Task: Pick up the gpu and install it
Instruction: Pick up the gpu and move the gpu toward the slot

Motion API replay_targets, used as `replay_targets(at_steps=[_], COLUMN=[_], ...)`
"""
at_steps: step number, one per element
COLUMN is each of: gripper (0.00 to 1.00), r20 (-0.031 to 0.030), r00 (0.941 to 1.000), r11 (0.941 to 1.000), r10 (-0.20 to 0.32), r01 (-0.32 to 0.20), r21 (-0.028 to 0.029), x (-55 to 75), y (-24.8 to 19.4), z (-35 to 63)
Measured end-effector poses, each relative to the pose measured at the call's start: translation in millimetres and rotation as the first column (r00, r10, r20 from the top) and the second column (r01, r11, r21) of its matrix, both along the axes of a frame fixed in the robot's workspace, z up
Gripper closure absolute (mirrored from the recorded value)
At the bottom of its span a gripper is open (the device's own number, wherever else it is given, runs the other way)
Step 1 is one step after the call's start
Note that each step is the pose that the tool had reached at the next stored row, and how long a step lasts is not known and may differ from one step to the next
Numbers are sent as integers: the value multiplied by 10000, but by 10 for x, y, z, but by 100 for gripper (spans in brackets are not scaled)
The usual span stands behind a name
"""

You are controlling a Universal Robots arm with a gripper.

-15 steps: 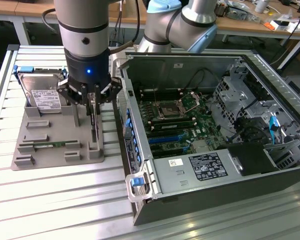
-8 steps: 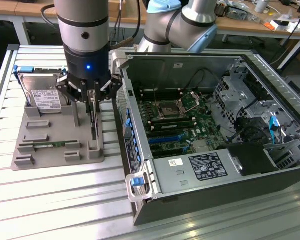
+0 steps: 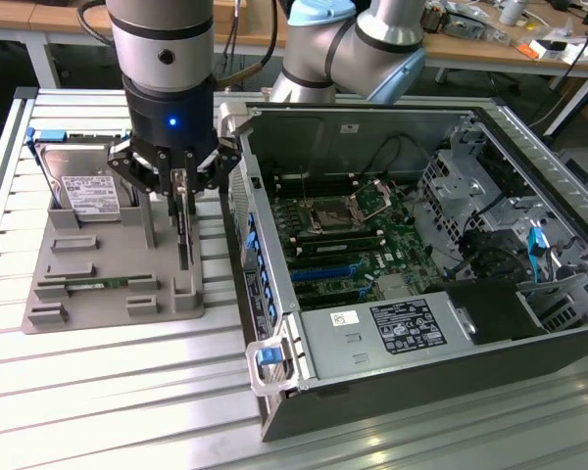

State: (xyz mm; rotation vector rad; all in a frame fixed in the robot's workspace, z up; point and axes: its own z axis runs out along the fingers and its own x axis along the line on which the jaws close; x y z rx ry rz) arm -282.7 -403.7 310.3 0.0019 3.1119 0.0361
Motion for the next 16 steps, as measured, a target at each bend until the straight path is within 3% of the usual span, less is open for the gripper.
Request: replay_targets(at_steps=[16], gripper=[73], r20=[0], r00=[10000], r11=[10000], r10=[0], r01=[0], r21=[6], x=[0], y=[0], z=[180])
